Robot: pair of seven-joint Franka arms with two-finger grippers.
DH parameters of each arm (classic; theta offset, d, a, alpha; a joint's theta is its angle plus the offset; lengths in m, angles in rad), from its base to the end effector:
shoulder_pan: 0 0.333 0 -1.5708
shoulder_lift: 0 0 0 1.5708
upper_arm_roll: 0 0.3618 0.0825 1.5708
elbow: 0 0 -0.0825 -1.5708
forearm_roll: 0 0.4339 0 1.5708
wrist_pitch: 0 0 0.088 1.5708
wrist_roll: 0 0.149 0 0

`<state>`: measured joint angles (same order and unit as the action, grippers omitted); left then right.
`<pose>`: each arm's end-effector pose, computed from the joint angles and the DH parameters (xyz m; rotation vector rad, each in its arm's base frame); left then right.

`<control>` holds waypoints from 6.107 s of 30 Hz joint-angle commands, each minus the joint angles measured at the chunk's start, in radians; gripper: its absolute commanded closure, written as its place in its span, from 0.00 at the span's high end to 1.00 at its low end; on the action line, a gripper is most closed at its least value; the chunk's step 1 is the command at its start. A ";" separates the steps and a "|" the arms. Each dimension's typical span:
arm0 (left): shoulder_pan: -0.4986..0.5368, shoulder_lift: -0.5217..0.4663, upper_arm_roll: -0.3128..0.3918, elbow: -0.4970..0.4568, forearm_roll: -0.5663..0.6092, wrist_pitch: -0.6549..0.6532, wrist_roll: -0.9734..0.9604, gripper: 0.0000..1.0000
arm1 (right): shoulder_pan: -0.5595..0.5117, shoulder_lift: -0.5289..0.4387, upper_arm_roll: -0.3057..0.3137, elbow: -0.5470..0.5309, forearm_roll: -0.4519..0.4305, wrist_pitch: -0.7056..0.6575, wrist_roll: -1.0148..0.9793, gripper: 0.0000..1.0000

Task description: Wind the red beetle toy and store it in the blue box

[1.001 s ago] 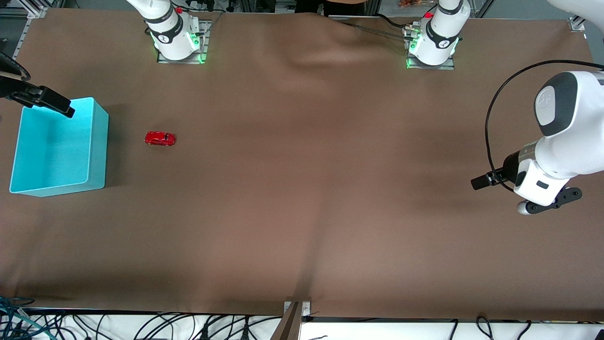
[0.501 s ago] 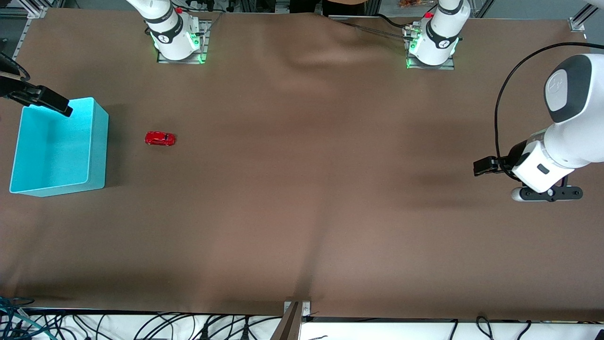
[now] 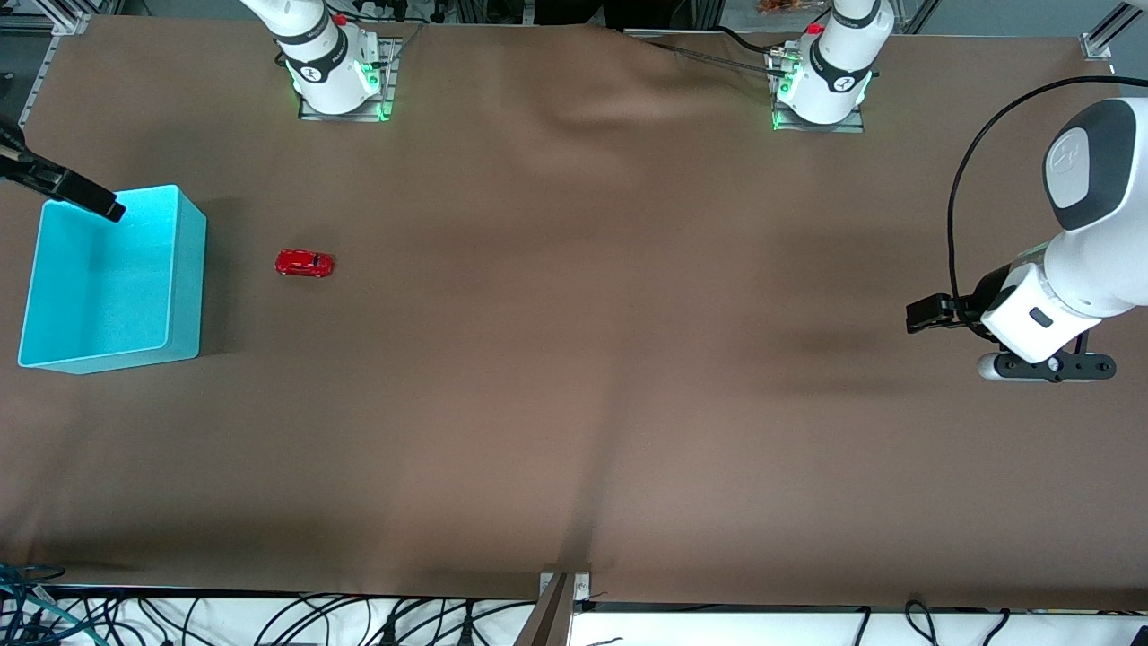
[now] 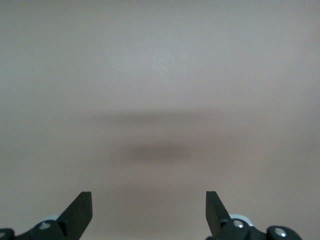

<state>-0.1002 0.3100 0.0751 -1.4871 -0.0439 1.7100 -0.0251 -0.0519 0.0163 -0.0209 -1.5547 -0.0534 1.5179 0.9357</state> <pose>0.7043 -0.0295 0.4799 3.1207 0.0084 -0.1353 0.6001 -0.0519 0.6226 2.6871 -1.4853 -0.0396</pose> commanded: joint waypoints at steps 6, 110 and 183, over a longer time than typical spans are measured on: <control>0.013 -0.005 -0.008 0.015 -0.022 -0.021 0.027 1.00 | -0.011 0.043 -0.082 0.019 0.003 0.004 0.175 1.00; 0.004 -0.003 -0.008 0.013 -0.045 -0.023 0.011 1.00 | 0.147 0.171 -0.045 -0.774 0.040 0.829 0.833 1.00; -0.003 0.001 -0.009 0.013 -0.043 -0.023 -0.006 1.00 | 0.152 0.215 -0.040 -0.941 -0.020 1.070 0.873 0.76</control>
<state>-0.1001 0.3100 0.0627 -1.4865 -0.0693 1.7049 -0.0289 0.0970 0.2428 -0.0579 -2.4839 -0.0523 2.5788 1.7871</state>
